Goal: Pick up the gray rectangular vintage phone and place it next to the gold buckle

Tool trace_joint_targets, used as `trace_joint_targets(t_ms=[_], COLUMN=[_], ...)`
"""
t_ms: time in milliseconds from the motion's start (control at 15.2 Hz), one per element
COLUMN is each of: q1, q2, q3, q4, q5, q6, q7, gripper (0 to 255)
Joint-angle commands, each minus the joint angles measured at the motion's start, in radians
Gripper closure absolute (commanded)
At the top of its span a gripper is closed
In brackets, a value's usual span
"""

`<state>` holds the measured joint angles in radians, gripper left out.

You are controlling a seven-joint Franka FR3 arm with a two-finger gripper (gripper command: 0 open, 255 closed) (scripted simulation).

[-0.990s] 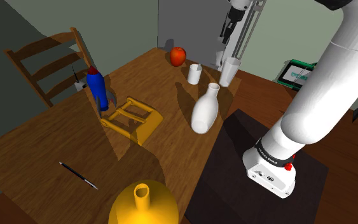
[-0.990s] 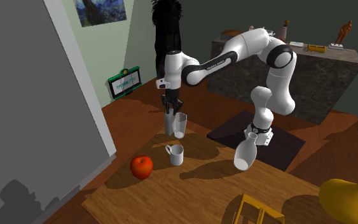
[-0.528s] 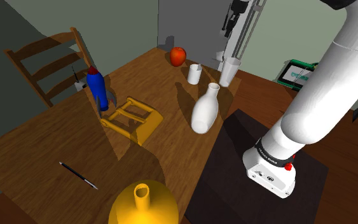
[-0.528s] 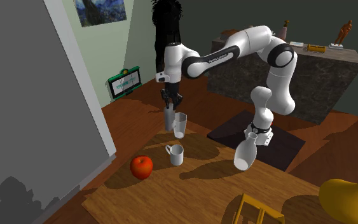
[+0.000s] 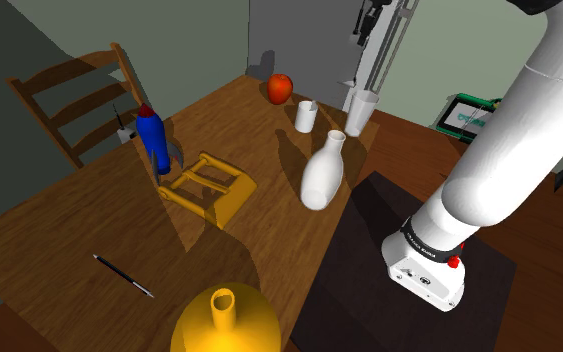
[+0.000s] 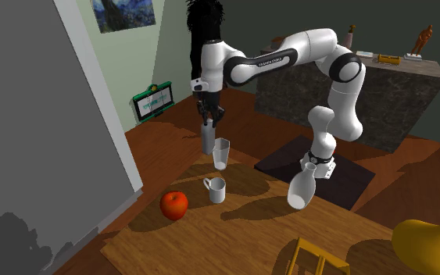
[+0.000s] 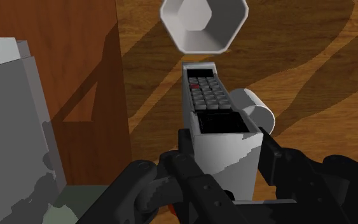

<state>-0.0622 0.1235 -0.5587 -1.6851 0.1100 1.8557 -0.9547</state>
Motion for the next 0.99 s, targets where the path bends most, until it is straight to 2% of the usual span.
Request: trace_joint_targets(t_ms=[0,924], q1=[0.001,-0.018], q2=[-0.002,0.032], q3=[0.000,-0.007], q4=[0.025,0.254], q5=[-0.002,0.015], q6=[-0.027,-0.227], q7=[0.004,0.002], gripper=[255,255])
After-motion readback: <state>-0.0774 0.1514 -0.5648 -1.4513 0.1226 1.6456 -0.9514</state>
